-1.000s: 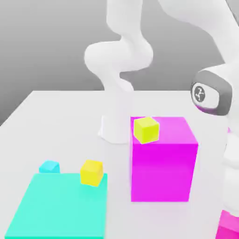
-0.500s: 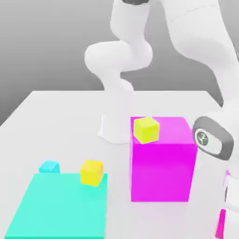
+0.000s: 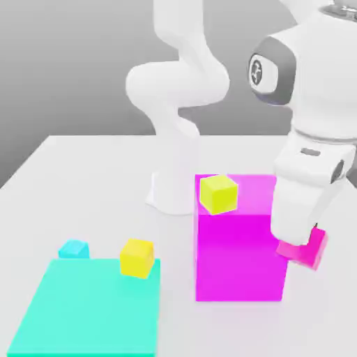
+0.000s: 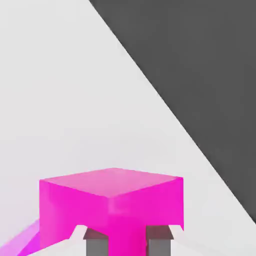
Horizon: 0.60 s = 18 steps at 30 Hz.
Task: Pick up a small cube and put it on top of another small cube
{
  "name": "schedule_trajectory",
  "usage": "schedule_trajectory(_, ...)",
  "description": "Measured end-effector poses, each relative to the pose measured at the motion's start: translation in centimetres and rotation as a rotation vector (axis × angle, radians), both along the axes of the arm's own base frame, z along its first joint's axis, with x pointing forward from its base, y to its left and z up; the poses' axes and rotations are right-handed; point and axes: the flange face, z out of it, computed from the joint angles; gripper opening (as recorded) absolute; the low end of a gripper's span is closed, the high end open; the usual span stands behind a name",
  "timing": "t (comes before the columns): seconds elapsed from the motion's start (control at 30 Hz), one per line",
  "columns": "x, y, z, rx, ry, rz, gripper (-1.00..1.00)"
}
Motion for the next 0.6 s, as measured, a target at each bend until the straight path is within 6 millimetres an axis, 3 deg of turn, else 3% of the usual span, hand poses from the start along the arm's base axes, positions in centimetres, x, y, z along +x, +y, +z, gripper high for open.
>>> schedule_trajectory(0.23,-4.4,-5.0,5.5,0.002,0.001,-0.085,-1.00)
schedule_trajectory(0.43,-9.1,-8.9,8.8,0.003,0.001,-0.161,-1.00)
schedule_trajectory(0.57,-9.7,-9.5,4.8,0.003,0.001,-0.173,-1.00)
schedule_trajectory(0.6,-9.8,-9.5,3.5,0.003,0.001,-0.174,1.00)
